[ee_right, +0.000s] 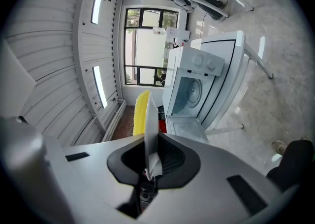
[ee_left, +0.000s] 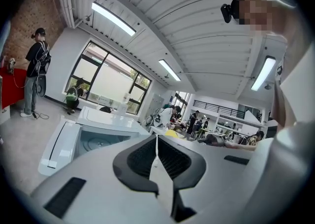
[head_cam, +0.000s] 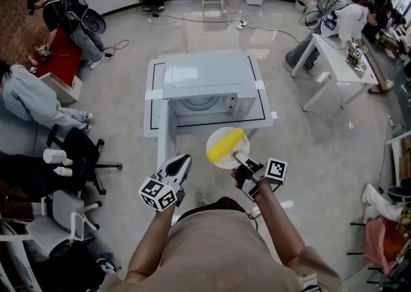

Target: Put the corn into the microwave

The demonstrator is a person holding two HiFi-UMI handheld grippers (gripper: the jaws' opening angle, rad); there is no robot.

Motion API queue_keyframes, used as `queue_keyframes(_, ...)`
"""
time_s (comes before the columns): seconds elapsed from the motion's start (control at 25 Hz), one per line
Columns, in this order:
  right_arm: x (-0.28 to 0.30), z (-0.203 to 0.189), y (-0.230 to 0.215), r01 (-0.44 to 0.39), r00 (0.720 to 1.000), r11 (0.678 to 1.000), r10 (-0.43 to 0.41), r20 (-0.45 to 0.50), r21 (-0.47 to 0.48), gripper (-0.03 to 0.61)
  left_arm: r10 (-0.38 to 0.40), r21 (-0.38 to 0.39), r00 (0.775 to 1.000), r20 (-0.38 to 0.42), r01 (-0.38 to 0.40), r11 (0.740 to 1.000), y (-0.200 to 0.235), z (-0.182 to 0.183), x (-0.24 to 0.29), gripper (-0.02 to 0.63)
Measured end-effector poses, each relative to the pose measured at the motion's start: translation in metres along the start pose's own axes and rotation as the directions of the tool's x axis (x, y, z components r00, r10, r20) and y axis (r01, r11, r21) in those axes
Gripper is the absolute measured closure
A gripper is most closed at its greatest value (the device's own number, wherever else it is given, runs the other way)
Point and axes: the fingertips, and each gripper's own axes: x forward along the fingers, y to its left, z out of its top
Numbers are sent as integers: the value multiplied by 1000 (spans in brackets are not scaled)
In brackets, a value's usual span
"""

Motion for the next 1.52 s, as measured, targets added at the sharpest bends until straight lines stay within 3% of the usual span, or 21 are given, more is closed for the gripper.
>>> queue_keyframes(0.36, 53, 17, -26, 48, 997, 999, -49, -60, -16, 551, 61, -11, 998, -4, -61, 998, 34, 14, 17, 612)
queue_keyframes(0.72, 99, 65, -48, 39, 987, 994, -53, -151, -99, 551, 172, -19, 985, -32, -173, 985, 64, 20, 52, 612)
queue_keyframes(0.88, 117, 80, -67, 44, 983, 995, -59, -176, -88, 551, 201, -18, 979, -44, -202, 979, 76, 20, 66, 612)
queue_keyframes(1.04, 138, 90, -79, -9, 979, 995, -12, -205, -104, 551, 218, 1, 974, -55, -218, 976, 85, 21, 83, 612)
queue_keyframes(1.36, 172, 90, -124, 35, 970, 998, -48, -239, -59, 551, 248, 20, 966, -69, -247, 969, 101, 22, 96, 612)
queue_keyframes(1.52, 187, 98, -146, 15, 975, 999, -25, -222, -48, 551, 247, 19, 965, -87, -247, 969, 105, 17, 104, 612)
